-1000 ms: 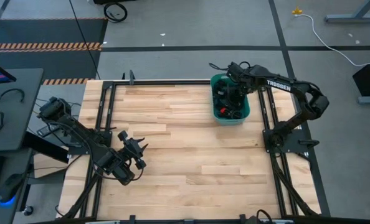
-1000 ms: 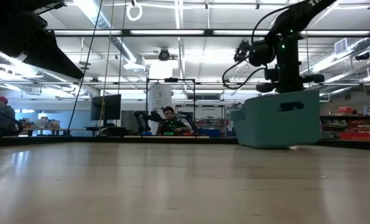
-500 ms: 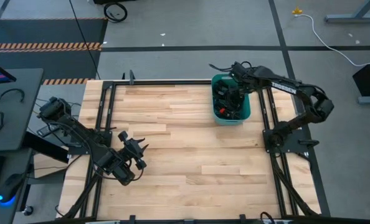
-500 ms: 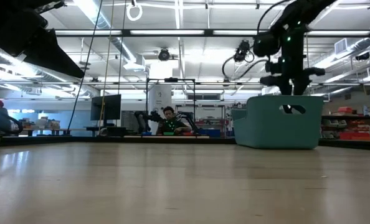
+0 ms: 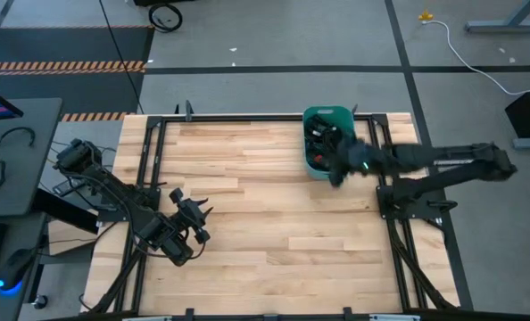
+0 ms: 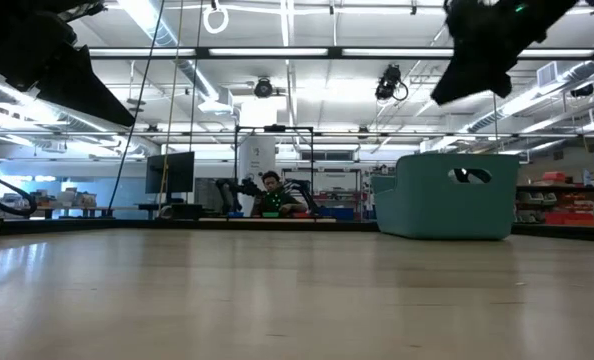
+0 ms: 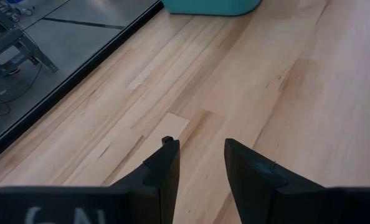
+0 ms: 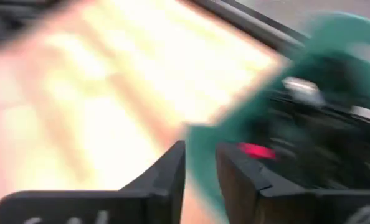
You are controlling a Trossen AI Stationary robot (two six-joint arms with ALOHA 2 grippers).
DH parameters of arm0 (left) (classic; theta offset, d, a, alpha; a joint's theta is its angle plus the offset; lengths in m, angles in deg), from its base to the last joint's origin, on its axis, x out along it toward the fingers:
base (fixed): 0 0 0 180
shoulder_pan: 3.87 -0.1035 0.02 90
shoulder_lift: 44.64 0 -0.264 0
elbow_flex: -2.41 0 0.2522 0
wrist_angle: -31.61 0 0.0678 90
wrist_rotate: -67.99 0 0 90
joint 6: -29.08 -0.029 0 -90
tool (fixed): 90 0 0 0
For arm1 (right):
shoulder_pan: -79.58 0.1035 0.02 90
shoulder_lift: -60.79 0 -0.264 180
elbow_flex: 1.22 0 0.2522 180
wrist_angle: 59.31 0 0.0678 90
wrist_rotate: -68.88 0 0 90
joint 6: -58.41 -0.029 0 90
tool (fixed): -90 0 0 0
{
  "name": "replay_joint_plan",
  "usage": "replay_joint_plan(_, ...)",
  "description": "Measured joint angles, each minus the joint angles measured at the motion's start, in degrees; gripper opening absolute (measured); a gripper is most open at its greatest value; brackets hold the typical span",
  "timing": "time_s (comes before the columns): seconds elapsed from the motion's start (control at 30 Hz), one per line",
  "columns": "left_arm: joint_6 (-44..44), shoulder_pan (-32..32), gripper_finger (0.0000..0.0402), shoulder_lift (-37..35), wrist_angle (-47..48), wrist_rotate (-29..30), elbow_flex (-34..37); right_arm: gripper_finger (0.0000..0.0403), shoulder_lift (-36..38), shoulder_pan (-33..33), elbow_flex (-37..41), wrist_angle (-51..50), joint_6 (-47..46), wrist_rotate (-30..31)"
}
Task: Pick and place USB-C Cables
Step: Return to Home Position
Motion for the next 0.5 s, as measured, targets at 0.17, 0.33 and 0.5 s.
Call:
replay_joint_plan(0.17, 0.0, 0.0, 0.0133, 0.0, 0.1, 1.2, 0.0, 0.0029, 7.8, 12.4, 11.9, 19.6, 9.1, 0.4)
replay_joint_plan(0.33, -0.1, -0.4, 0.0133, 0.0, 1.1, 2.1, 0.0, 0.0010, 22.5, 10.5, 21.0, 26.5, 12.6, -1.7)
replay_joint_plan(0.5, 0.0, -2.3, 0.0123, 0.0, 4.5, 3.3, 0.0, 0.0004, 35.3, 6.6, 30.4, 35.0, 12.6, -8.7)
